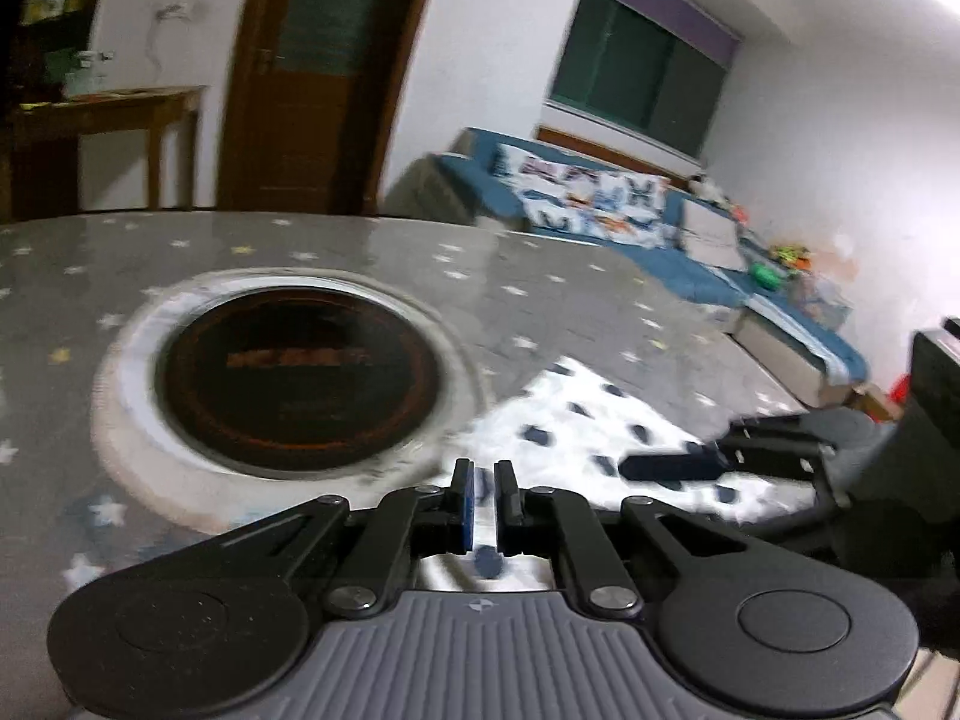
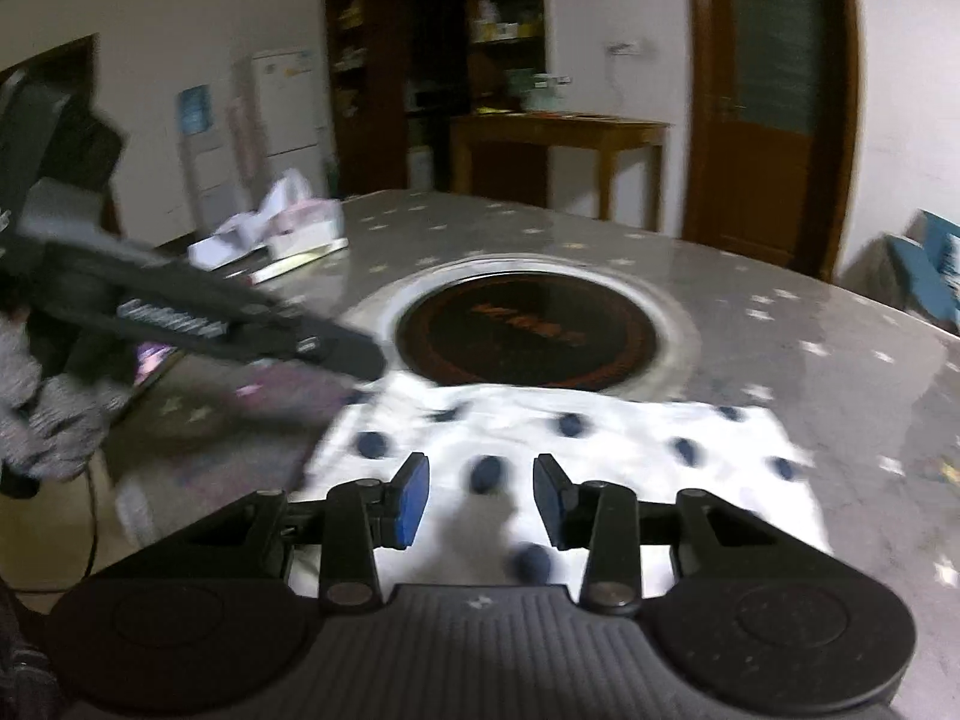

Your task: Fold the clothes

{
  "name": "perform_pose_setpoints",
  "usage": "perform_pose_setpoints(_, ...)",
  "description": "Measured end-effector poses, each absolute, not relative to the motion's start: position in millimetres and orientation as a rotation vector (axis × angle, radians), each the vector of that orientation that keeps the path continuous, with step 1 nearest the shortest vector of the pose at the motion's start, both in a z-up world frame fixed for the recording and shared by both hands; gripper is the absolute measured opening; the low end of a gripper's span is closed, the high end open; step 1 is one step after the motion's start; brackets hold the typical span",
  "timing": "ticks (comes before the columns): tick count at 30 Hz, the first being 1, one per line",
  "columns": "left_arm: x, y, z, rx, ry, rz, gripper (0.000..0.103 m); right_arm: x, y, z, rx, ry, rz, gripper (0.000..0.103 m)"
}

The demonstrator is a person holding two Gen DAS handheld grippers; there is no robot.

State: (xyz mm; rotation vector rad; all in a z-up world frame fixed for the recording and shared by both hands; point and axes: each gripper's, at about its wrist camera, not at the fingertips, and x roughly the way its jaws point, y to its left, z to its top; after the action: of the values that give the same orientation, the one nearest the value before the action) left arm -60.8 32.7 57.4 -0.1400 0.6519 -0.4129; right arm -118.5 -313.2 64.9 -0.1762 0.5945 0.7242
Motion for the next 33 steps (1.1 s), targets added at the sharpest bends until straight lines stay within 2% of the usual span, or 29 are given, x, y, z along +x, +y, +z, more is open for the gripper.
perform_pose_setpoints(11,-49.5,15.6,24.0,-0.111,0.753,-0.454,0.008,-91.9,-386.5,27.4,-0.024,0.691,0.428,0.038)
perform_pose_setpoints(25,-46.0,27.8,20.8,-0.125,0.751,-0.471,0.008,-98.4,-386.5,24.8,-0.081,0.695,0.393,0.039)
perform_pose_setpoints(27,-47.2,30.7,23.5,-0.135,0.750,-0.454,0.012,-103.5,-381.1,32.7,-0.100,0.680,0.433,0.039)
perform_pose_setpoints(28,-47.8,32.1,24.9,-0.140,0.749,-0.445,0.018,-106.1,-378.5,36.6,-0.110,0.672,0.452,0.039)
perform_pose_setpoints(31,-49.5,36.4,28.9,-0.155,0.747,-0.420,0.045,-115.2,-369.0,48.4,-0.147,0.647,0.520,0.039)
perform_pose_setpoints(33,-50.7,39.3,31.6,-0.165,0.746,-0.403,0.048,-126.9,-356.8,55.1,-0.213,0.628,0.599,0.042)
